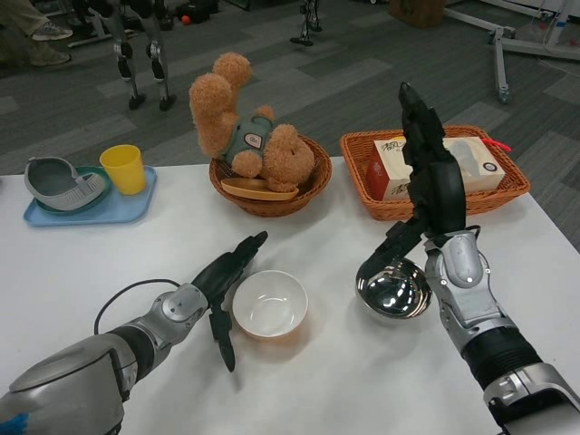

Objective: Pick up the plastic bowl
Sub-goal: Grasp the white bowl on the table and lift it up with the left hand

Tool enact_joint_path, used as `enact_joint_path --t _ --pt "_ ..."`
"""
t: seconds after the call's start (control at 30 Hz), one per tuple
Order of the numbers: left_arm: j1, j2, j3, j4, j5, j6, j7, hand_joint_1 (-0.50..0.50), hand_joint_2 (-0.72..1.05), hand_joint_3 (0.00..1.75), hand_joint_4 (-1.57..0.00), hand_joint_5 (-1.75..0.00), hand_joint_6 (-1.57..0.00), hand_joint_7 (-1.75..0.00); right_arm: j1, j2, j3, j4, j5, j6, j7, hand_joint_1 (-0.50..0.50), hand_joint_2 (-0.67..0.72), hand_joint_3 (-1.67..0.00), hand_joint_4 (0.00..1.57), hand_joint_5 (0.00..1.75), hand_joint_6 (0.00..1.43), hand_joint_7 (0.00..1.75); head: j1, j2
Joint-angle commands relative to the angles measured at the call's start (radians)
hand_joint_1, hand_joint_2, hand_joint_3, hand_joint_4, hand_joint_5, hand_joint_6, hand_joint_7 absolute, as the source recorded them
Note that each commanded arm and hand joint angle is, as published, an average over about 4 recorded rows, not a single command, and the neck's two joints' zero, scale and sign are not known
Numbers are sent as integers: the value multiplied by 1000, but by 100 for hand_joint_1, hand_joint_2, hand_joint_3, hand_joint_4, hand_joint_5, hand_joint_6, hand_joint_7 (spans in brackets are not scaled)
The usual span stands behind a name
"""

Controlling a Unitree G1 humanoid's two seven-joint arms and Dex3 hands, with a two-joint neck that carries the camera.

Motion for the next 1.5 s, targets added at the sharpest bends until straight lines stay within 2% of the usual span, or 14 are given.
enact_joint_path --t 0.03,0.4,0.83,1.3,1.43,1.5 --pt "-9 -6 -8 -1 -14 9 -2 -50 -55 0 0 0 0 0 5 -1 3 -9 14 -7 -1 -46 72 0 0 0 0 7 8 -5" --pt "26 -51 8 6 -40 9 -7 -50 -55 0 0 0 0 0 -10 -20 25 3 44 -7 -1 -46 72 0 0 0 0 7 25 -30" --pt "29 -92 9 26 -44 27 -5 -50 -55 0 0 0 0 0 -23 -43 48 18 92 -8 -1 -46 72 0 0 0 0 7 16 -47" --pt "29 -110 -2 26 -38 66 -9 -50 -55 0 0 0 0 0 -13 -60 58 11 119 -10 -1 -46 72 0 0 0 0 7 7 -65" --pt "29 -114 -4 26 -38 70 -9 -50 -39 0 -1 0 0 0 -8 -63 58 10 126 -10 -1 -46 72 0 0 0 0 7 8 -67" --pt "30 -115 -4 26 -38 70 -9 -50 -37 0 -4 0 0 0 -7 -64 58 10 127 -10 -1 -46 72 0 0 0 0 7 12 -66"
